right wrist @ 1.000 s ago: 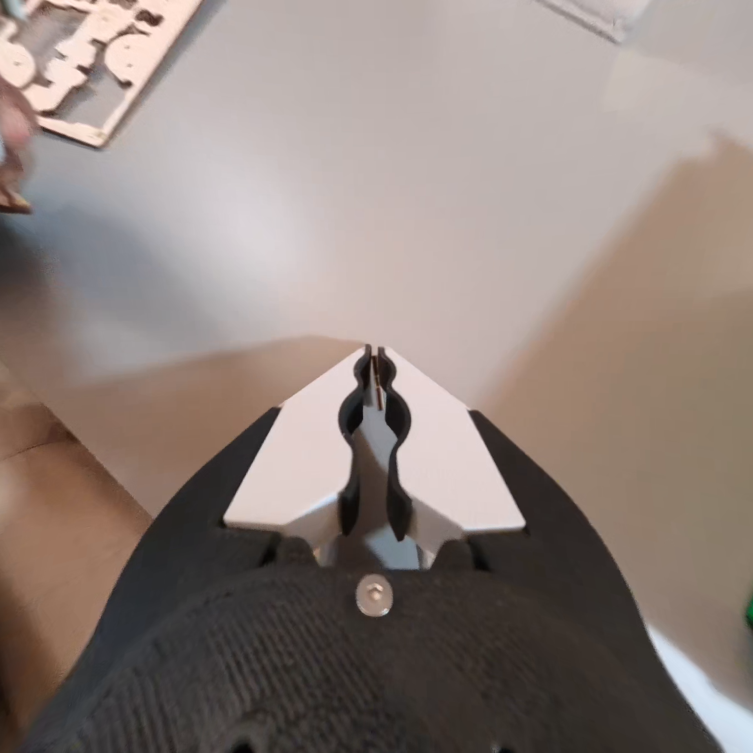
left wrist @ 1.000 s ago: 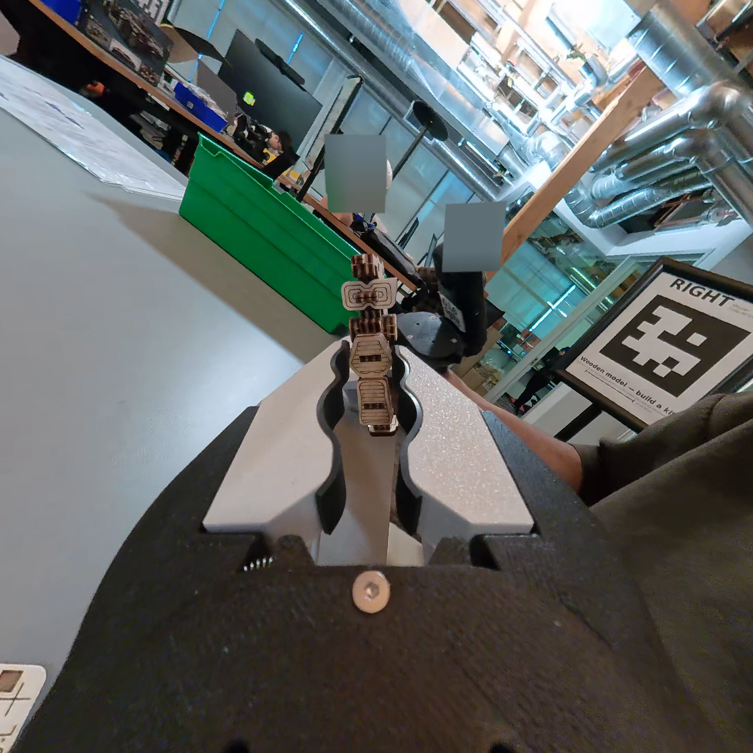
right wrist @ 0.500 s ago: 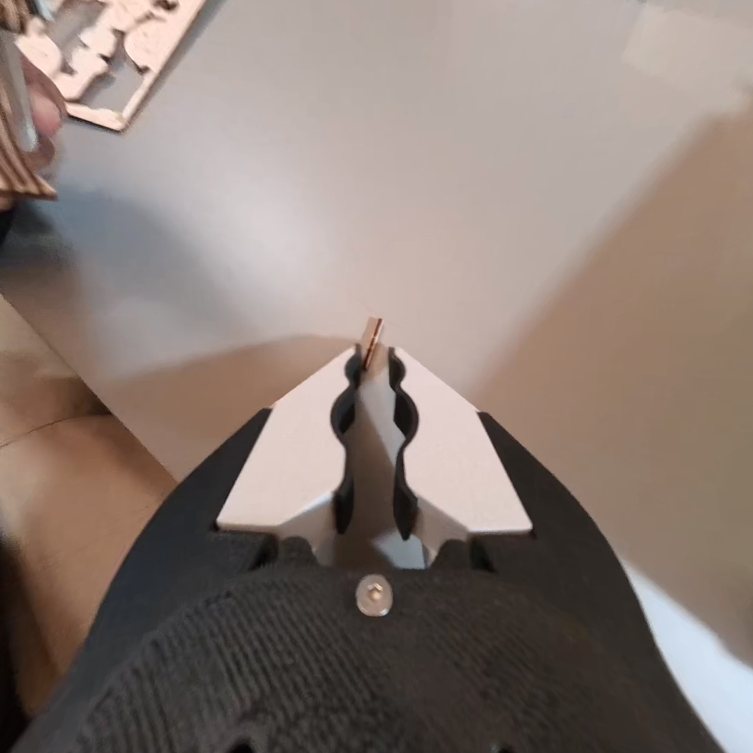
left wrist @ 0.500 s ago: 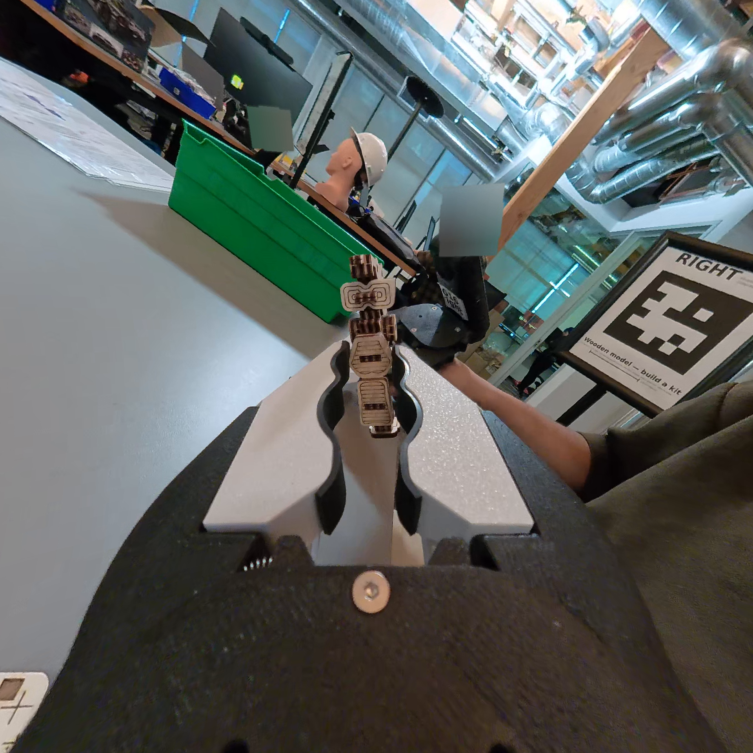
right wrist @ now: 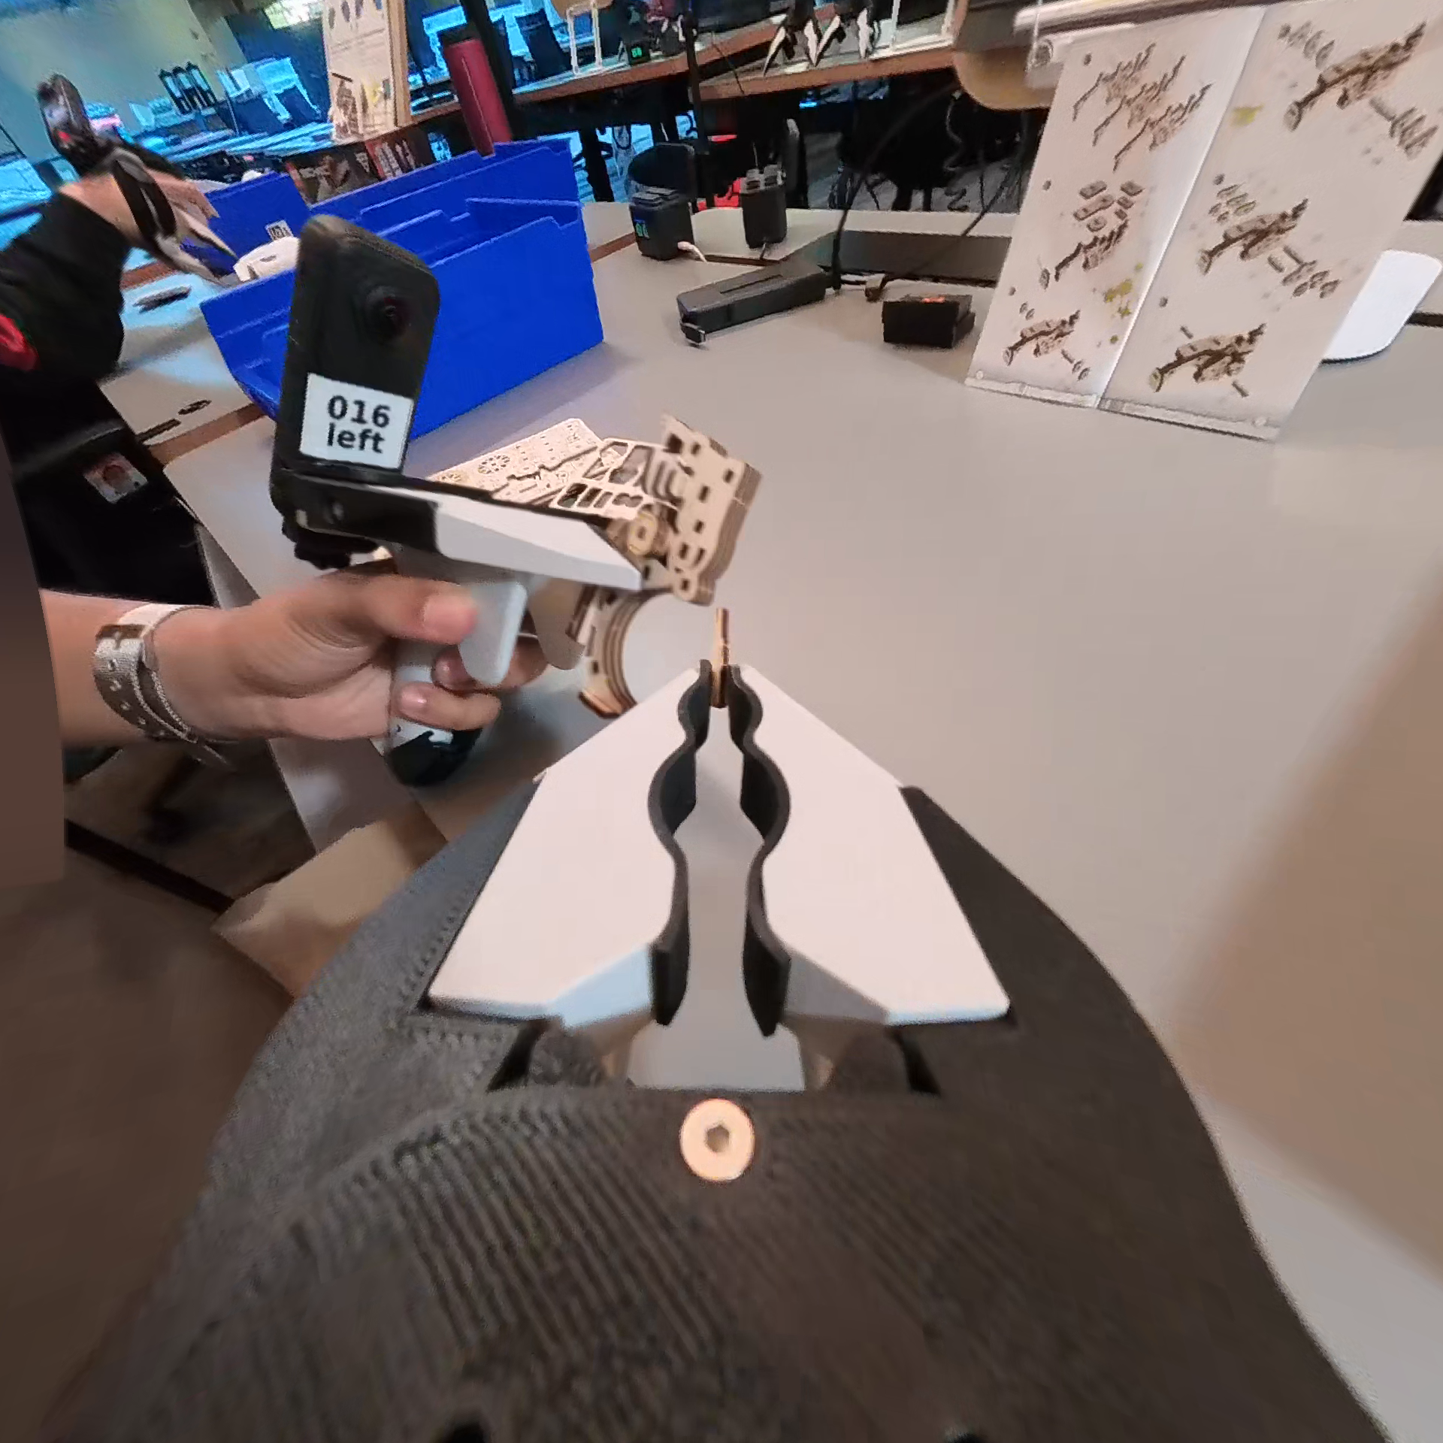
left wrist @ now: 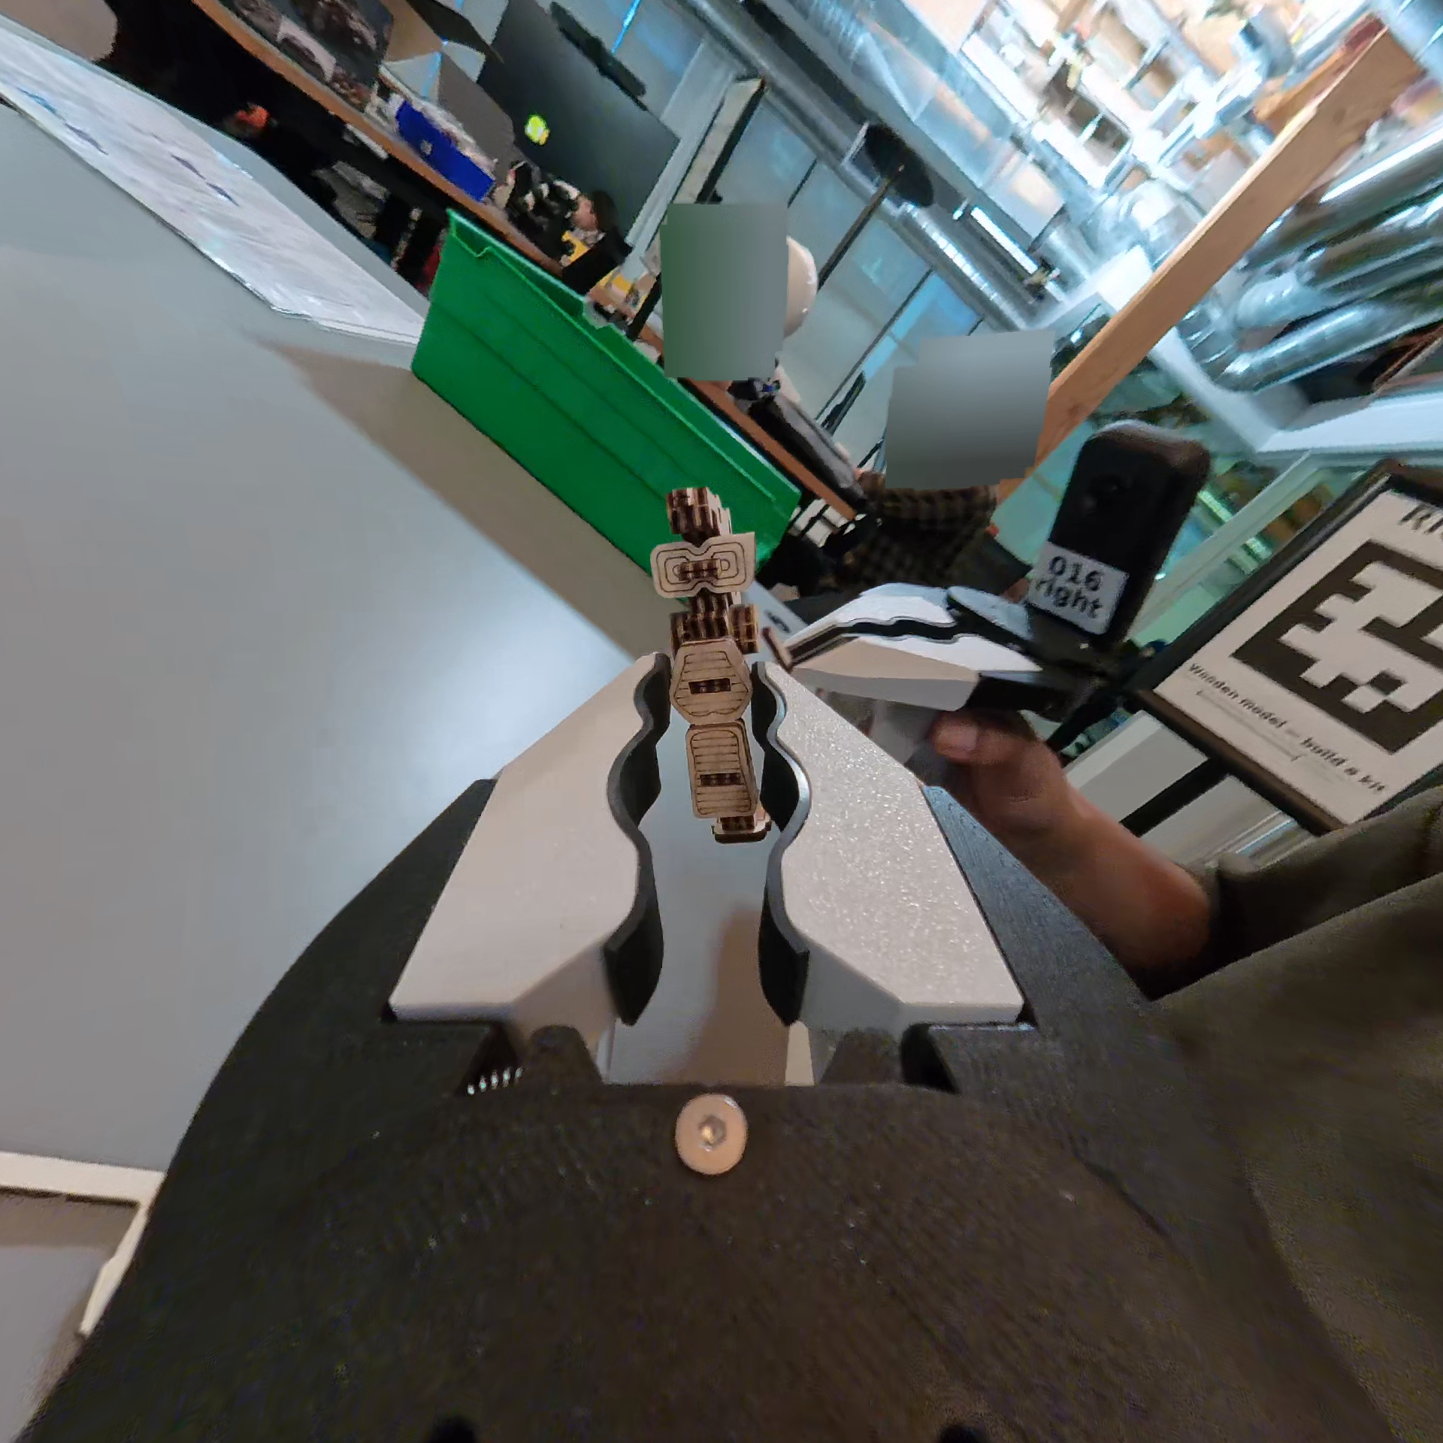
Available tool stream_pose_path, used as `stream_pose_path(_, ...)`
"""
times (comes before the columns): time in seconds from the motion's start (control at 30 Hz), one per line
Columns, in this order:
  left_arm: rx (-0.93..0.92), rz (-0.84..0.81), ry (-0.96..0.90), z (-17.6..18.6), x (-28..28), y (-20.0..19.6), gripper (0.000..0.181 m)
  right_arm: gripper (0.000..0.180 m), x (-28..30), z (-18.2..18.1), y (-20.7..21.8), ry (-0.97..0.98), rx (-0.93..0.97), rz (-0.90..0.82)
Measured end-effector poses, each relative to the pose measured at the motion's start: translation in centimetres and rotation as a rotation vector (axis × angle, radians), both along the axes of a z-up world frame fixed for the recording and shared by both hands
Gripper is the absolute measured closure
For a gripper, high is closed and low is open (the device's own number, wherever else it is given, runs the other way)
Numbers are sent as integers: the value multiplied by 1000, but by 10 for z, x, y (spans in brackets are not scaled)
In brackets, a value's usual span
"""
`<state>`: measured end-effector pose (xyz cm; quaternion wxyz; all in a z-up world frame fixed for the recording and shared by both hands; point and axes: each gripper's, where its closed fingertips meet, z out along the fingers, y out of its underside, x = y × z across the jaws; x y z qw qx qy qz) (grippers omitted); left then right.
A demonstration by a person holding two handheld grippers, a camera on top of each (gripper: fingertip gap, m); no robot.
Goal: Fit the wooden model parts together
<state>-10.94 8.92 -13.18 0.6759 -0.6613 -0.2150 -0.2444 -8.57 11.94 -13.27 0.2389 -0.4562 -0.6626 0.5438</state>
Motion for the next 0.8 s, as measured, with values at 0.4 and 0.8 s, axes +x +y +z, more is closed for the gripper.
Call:
stream_pose_path(0.4,-177,52,187,-13,7,9,164,177,1,-3,-10,-12,130,-12)
stream_pose_path(0.8,-304,91,428,-19,11,10,163,178,-3,-19,-7,-47,302,-65)
